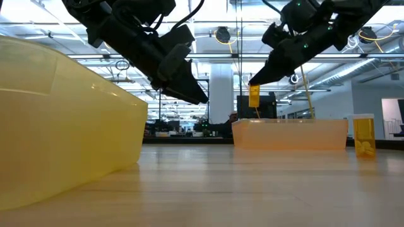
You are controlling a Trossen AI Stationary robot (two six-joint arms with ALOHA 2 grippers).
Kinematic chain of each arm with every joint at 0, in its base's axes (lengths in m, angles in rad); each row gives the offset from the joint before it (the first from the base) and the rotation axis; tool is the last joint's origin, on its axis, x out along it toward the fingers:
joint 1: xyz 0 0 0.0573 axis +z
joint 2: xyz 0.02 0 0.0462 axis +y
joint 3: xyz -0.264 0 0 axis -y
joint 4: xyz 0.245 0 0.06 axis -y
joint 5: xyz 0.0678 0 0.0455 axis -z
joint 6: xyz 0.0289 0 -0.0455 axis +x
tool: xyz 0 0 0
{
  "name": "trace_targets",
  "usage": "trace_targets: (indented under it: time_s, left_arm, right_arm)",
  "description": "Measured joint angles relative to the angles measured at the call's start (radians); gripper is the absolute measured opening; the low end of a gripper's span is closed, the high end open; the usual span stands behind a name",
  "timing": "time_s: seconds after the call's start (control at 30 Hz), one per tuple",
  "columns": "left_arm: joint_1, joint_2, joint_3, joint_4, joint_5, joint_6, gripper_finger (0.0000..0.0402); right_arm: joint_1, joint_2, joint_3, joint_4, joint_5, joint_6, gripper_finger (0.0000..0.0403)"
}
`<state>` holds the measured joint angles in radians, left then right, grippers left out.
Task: Pick and place medicine bottles into bin by pill shape (circle, oval)
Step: Put the small pill bottle into the orange bin
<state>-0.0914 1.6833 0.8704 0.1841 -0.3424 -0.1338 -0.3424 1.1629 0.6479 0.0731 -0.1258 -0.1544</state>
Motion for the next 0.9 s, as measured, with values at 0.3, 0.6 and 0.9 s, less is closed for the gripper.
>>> trace_targets:
  time_s: [0.3,0.6,0.9]
  left_arm:
    - [0.000,0.000,0.000,0.000,0.000,0.002,0.0250]
    - [0.000,0.000,0.000,0.008,0.000,0.003,0.0250]
    - [0.000,0.000,0.000,0.022,0.000,0.003,0.0250]
  right_arm:
    - [-0.134,0.001,-0.038,0.028,-0.001,-0.015,0.0123]
    - [-0.231,0.002,-0.151,0.153,-0.005,0.002,0.0123]
    - [-0.240,0.103,-0.157,0.201,-0.010,0.037,0.0123]
